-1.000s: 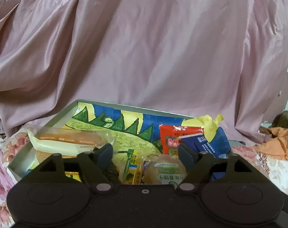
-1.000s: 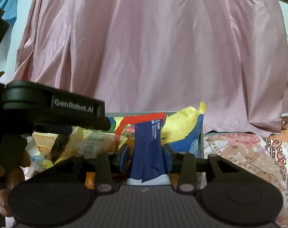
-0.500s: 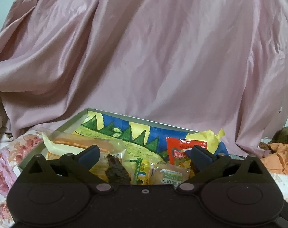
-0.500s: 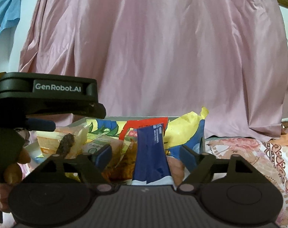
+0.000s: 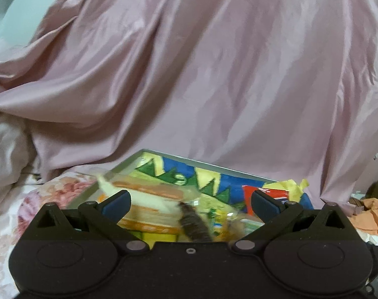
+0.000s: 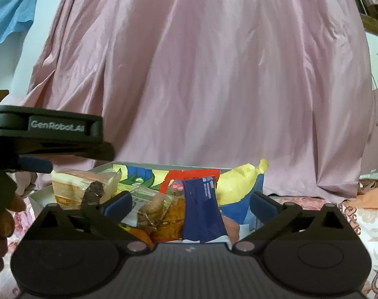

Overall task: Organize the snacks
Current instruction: 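Lower the biscuit into the box and open the left tool while the right tool releases the blue tube, then withdraw both tools from the grey box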

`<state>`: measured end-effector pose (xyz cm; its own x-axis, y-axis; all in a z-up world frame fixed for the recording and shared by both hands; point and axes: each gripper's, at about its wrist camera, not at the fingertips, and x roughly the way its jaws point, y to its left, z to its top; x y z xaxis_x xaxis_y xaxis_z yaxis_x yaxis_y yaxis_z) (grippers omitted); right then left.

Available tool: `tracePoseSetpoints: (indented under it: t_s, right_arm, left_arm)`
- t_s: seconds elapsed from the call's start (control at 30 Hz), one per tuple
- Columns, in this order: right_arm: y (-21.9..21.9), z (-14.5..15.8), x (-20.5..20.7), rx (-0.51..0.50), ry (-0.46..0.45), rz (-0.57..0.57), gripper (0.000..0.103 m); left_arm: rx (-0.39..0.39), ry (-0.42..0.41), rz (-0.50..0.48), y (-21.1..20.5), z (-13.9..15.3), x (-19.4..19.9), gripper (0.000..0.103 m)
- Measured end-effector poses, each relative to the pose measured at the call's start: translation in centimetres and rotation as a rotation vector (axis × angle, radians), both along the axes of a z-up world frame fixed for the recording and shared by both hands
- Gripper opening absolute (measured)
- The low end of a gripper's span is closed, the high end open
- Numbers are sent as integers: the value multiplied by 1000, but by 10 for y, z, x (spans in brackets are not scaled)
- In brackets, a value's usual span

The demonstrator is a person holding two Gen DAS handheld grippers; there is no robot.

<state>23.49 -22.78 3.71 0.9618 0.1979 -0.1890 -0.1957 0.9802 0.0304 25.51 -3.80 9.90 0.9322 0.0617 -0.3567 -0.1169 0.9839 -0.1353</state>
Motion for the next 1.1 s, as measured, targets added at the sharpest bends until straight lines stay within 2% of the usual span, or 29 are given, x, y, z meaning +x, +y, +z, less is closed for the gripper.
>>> tracePoseSetpoints:
  t_s: [0.3,0.63,0.83,1.1]
  right_arm:
    - [6,5,-18,-34,-40,13,103]
    - [8,14,-49,-64,-80,31,103]
    - [10,18,-74,-10,-56,22,103]
    - [20,23,-115,4,-71,19,103]
  left_arm:
    - [-5,-13,56,26,7,-30,102]
    - [16,-27,73,39,7,-70,102]
    - [21,-19,89,47,3,-96,102]
    - [3,1,94,55,-5,-138,102]
